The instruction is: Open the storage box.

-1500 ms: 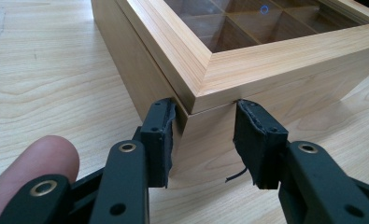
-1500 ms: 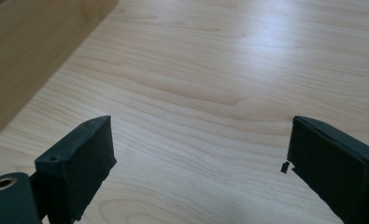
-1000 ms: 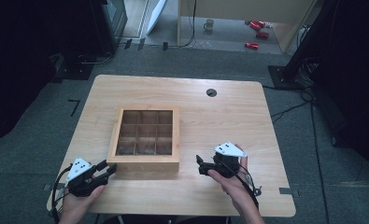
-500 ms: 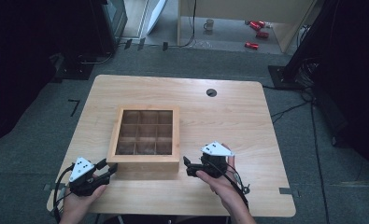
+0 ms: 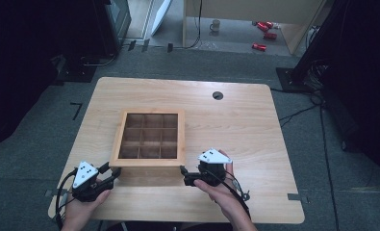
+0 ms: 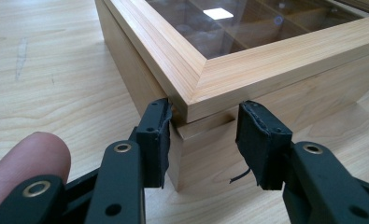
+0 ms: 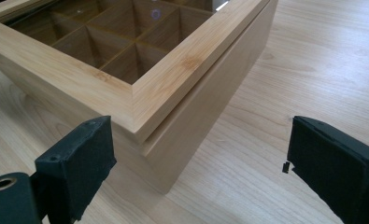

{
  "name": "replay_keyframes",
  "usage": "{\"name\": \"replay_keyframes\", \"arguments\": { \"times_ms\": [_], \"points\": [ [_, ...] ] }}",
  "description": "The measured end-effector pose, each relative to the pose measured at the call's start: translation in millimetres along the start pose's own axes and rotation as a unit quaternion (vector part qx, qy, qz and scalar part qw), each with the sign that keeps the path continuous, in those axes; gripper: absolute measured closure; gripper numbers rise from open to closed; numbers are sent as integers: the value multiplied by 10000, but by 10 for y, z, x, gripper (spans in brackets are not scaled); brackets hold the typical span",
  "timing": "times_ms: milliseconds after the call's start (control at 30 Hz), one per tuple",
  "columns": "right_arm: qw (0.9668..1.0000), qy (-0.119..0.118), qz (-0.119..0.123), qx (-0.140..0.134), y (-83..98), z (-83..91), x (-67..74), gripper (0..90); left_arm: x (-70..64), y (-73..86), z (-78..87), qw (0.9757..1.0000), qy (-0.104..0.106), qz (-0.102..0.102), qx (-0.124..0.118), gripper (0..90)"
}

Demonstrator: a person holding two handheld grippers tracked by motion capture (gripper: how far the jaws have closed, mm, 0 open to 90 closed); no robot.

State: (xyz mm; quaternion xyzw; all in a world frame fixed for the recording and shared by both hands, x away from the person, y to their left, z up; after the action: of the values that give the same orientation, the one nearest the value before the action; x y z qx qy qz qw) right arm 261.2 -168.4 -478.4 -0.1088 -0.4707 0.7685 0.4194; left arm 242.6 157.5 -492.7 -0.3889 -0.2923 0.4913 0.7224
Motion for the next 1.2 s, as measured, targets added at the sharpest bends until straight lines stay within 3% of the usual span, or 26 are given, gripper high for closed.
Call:
{"name": "replay_keyframes", "arguments": {
  "times_ms": [633,833,1100,1200],
  "points": [
    [9997,-204,76,50,11,-103,111,71,9,-121,30,9998,106,-1,-157,559],
    [9998,-160,89,67,17,-177,133,71,19,-157,42,9997,131,28,-206,558],
    [9996,102,163,-209,-60,-218,95,117,29,-163,41,9996,166,82,-209,554],
    [9994,93,278,-207,-81,-221,84,117,38,-166,40,9995,182,131,-220,544]
  ]
}}
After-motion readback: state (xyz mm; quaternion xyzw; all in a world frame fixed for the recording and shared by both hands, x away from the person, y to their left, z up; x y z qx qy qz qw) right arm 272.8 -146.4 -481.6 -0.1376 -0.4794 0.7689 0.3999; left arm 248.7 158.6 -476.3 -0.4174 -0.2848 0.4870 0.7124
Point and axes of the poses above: each handheld gripper's, and its own axes: z roughly backward along the jaws, y roughly out of its underside, x roughly to its left, the point moved 4 cm from there along -z, roughly forward along the jaws, and after that the axes turned 11 degrees about -y, right-handed, at the moved point
